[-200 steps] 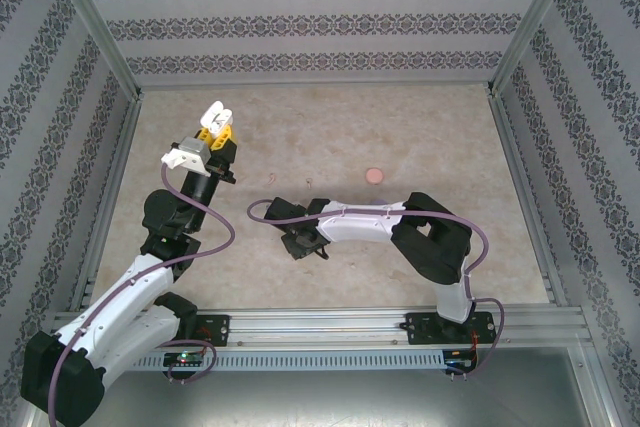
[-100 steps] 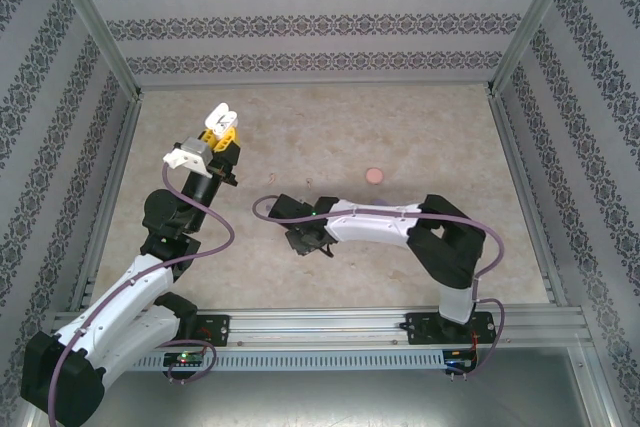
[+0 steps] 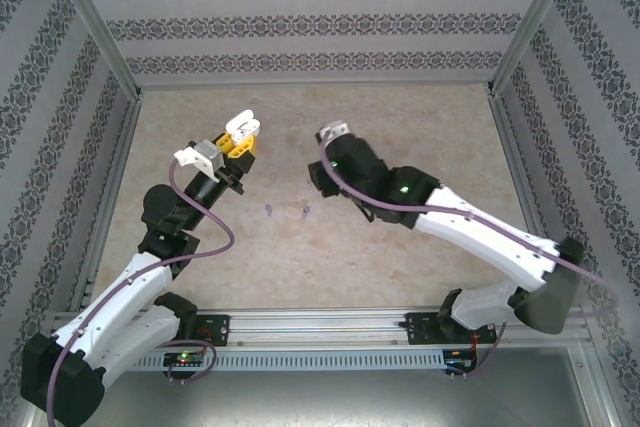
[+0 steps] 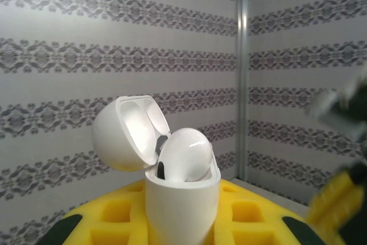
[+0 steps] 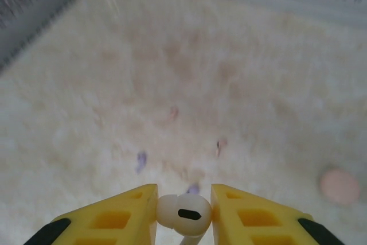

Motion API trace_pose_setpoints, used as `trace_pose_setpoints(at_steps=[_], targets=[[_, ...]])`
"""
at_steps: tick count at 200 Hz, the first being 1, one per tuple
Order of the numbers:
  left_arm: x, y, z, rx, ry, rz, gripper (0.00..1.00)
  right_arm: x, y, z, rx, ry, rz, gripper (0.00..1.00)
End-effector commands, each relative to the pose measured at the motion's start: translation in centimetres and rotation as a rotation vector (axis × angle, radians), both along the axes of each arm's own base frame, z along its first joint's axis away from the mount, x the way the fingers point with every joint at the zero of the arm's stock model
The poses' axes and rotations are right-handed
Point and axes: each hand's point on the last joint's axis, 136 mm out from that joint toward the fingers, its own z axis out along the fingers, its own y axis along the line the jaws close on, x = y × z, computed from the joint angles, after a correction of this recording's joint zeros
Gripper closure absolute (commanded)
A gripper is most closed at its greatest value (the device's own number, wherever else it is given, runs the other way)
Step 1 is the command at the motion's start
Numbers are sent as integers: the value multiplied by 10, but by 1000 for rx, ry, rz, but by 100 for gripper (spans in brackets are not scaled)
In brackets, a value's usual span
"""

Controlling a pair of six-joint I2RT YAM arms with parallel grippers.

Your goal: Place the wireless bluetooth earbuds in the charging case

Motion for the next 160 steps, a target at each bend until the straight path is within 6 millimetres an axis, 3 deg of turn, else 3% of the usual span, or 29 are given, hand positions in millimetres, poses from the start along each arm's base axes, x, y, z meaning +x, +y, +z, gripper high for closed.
trace_pose_setpoints(at_steps=[1,22,43,85,112,128,142,160], targets=[[-13,-16,17,7,-27,-132,100,7,-10,74,83,-210,2,68],[-15,-27,18,17,-20,-183,100,2,-12,120,156,-326,33,68],[-16,-37,18,32,-16,-221,100,-2,-9,151,209,-408,71,67],[-11,-56,12,56,7,-255,100,1,3,173,304,-422,124,66],[-6,-61,8,60,17,-237,100,8,9,167,323,-393,121,67],[2,-53,4,40,27,-171,100,18,-1,153,317,-358,58,67],[8,-43,0,9,39,-107,100,27,-18,127,301,-294,-29,67],[11,-30,-3,-25,48,-39,100,32,-42,78,305,-170,-131,64]])
